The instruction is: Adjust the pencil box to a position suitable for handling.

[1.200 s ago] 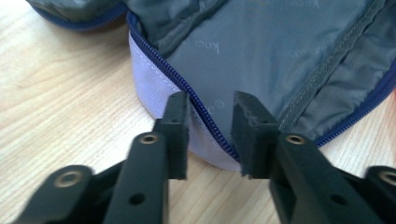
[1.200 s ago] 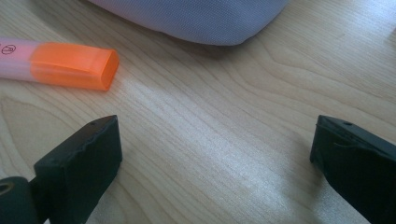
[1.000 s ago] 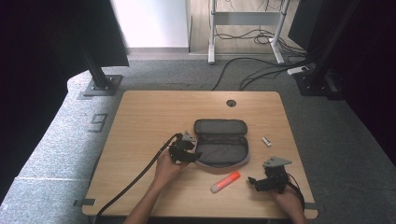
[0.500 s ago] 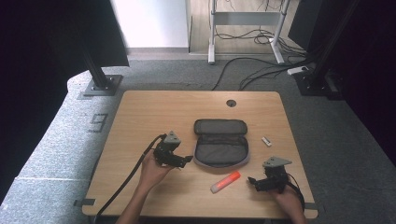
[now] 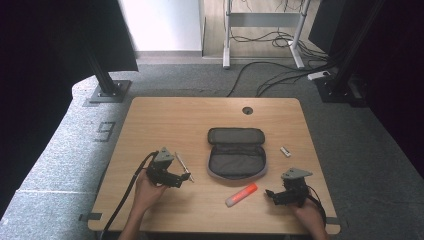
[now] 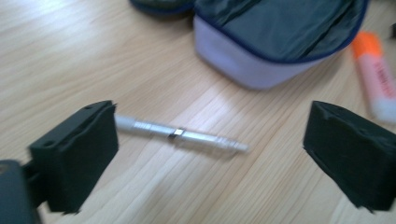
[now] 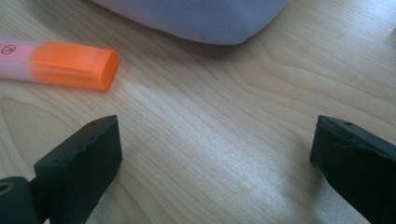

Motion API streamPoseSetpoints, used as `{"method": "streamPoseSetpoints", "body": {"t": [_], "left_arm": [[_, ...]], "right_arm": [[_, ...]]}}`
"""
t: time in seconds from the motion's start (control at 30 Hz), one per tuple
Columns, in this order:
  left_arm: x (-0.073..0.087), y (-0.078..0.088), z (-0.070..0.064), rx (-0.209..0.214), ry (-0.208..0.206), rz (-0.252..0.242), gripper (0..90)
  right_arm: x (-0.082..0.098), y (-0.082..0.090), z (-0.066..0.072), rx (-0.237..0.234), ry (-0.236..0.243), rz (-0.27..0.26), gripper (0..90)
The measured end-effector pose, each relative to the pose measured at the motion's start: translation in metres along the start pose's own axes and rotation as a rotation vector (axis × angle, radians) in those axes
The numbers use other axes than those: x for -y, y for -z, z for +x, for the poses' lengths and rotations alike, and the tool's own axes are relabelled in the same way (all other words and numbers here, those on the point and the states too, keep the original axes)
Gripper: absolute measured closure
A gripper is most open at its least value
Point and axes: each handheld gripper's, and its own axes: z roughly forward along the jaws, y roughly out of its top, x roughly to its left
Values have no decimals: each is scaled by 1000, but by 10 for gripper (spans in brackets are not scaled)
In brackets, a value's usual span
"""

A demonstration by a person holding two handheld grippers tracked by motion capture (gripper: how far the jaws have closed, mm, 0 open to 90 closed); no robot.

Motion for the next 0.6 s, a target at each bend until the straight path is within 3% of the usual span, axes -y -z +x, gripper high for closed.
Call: {"method": "streamPoseSetpoints", "body": {"t": [0.2,0.3,0.6], "left_arm": [[19,-2,6,-21,7,21,0],[28,-3,8,-53,-7,35,0],[49,-13,13,-61,6,70,0]], "right_arm": [[0,0,0,0,0,0,18],[0,0,0,2,2,1,16],[0,0,0,21,-20,2,12]]}}
